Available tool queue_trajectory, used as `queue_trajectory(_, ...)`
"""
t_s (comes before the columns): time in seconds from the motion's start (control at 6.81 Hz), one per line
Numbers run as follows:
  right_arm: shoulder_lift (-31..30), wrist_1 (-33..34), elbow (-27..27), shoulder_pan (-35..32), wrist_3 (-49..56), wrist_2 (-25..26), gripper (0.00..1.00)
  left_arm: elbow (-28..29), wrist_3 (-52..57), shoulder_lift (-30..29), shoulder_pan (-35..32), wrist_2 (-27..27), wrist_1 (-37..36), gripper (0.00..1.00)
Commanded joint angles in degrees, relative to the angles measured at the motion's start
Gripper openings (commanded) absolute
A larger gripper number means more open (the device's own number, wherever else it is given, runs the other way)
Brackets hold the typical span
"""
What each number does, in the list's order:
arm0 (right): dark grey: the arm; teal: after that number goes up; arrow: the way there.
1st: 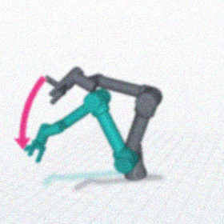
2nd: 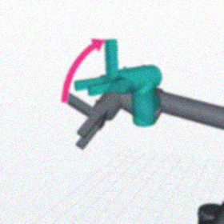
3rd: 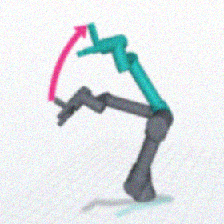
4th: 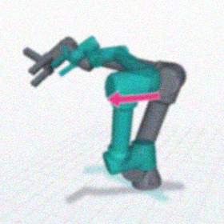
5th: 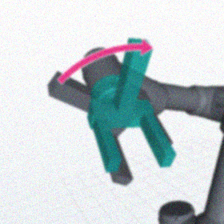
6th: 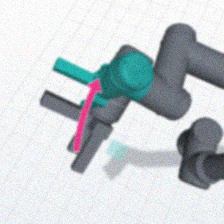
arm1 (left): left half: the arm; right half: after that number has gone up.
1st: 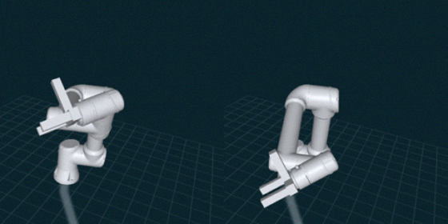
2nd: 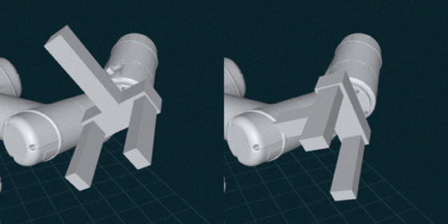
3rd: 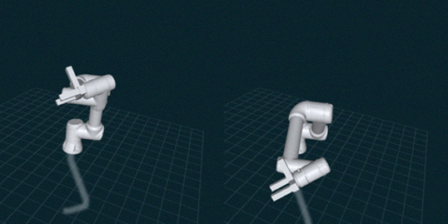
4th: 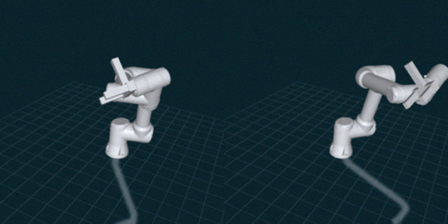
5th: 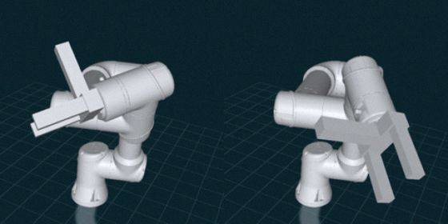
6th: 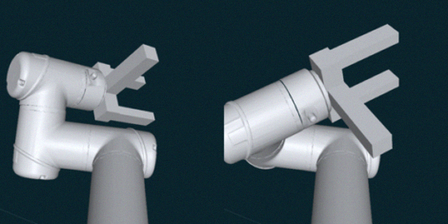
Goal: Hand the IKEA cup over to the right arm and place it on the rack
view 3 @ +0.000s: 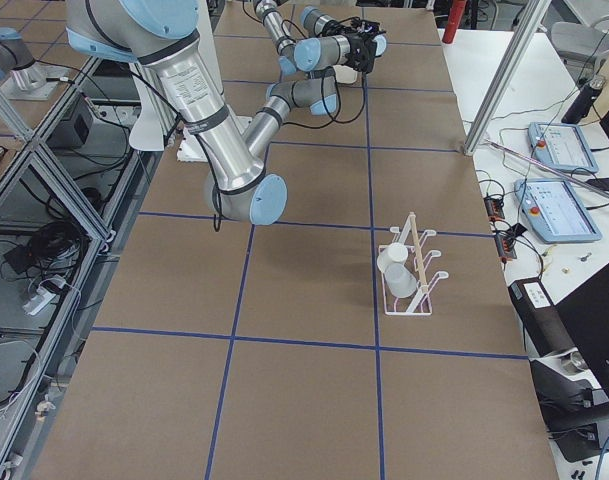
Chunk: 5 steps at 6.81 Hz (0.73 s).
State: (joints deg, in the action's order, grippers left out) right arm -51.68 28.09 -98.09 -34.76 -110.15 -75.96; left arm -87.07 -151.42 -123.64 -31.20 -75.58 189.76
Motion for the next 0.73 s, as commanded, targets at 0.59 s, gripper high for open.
queue_trajectory(0.59,-12.9,-0.1,-1.5,-12.3,4.0,-5.0,0.00,-4.1,9.4,3.1,-0.6,-4.4,-0.3,1.00)
